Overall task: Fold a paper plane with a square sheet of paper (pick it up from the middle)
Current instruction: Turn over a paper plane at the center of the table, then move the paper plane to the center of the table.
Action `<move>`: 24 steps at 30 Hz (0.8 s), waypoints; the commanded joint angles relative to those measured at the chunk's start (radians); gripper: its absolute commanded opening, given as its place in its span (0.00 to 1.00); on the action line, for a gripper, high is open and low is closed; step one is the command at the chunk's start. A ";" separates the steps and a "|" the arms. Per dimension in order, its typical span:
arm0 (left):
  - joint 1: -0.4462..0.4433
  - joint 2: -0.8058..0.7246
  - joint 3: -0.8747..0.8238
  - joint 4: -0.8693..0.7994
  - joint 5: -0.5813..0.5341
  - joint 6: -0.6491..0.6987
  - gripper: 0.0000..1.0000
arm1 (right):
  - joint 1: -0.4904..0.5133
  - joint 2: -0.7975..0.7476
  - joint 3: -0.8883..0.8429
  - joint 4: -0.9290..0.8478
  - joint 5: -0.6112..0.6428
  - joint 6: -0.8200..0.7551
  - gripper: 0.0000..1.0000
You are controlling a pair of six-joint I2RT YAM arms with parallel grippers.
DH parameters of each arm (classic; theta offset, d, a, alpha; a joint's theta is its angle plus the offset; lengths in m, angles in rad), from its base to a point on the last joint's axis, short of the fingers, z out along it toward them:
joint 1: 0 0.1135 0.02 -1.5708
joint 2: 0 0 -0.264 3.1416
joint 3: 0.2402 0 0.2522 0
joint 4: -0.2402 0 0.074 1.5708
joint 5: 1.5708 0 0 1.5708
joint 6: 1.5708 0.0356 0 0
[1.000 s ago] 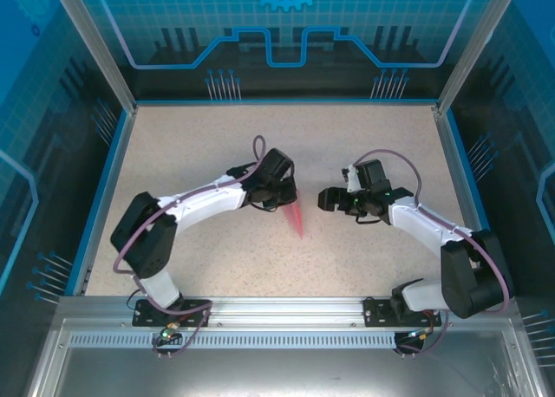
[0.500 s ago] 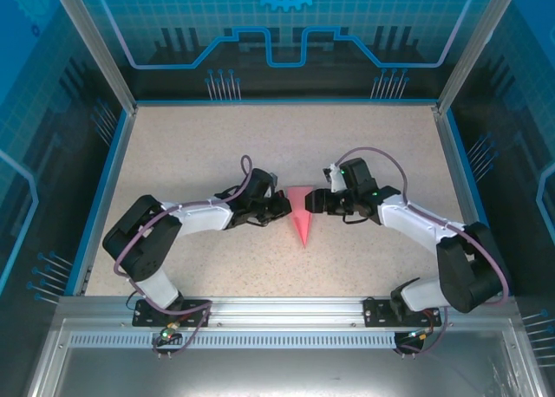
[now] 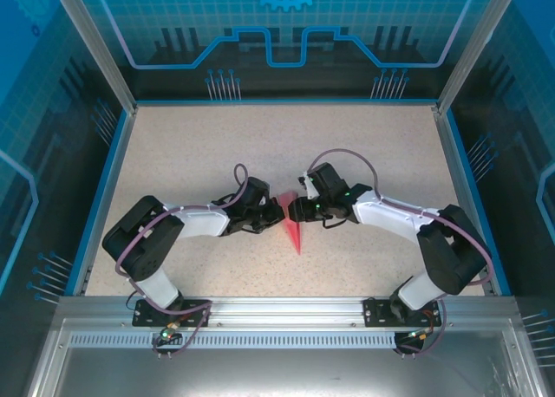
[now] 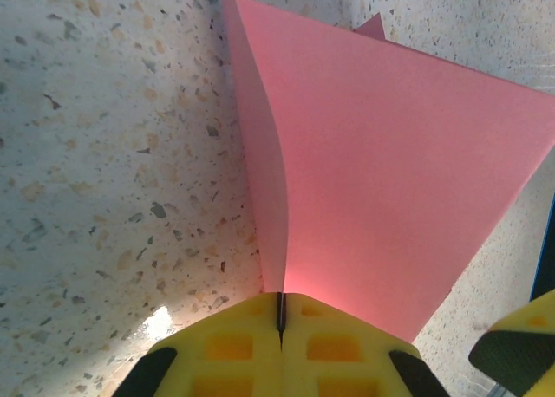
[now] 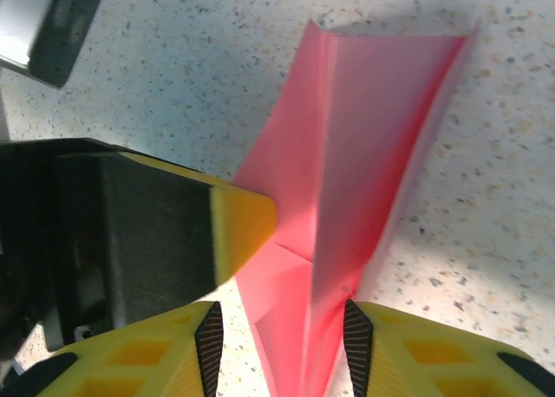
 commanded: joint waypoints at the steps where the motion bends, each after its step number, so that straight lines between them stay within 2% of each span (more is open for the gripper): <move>1: 0.006 -0.002 -0.006 0.017 -0.014 -0.003 0.00 | 0.025 0.027 0.041 -0.026 0.025 -0.004 0.43; 10: 0.006 -0.001 -0.007 0.010 -0.018 -0.004 0.00 | 0.036 0.109 0.082 -0.087 0.069 0.006 0.43; 15: 0.006 -0.002 -0.003 -0.003 -0.023 0.000 0.00 | 0.037 0.111 0.074 -0.108 0.097 0.002 0.49; 24: 0.006 0.001 0.002 -0.009 -0.026 0.000 0.00 | 0.043 0.096 0.041 -0.096 0.042 0.018 0.58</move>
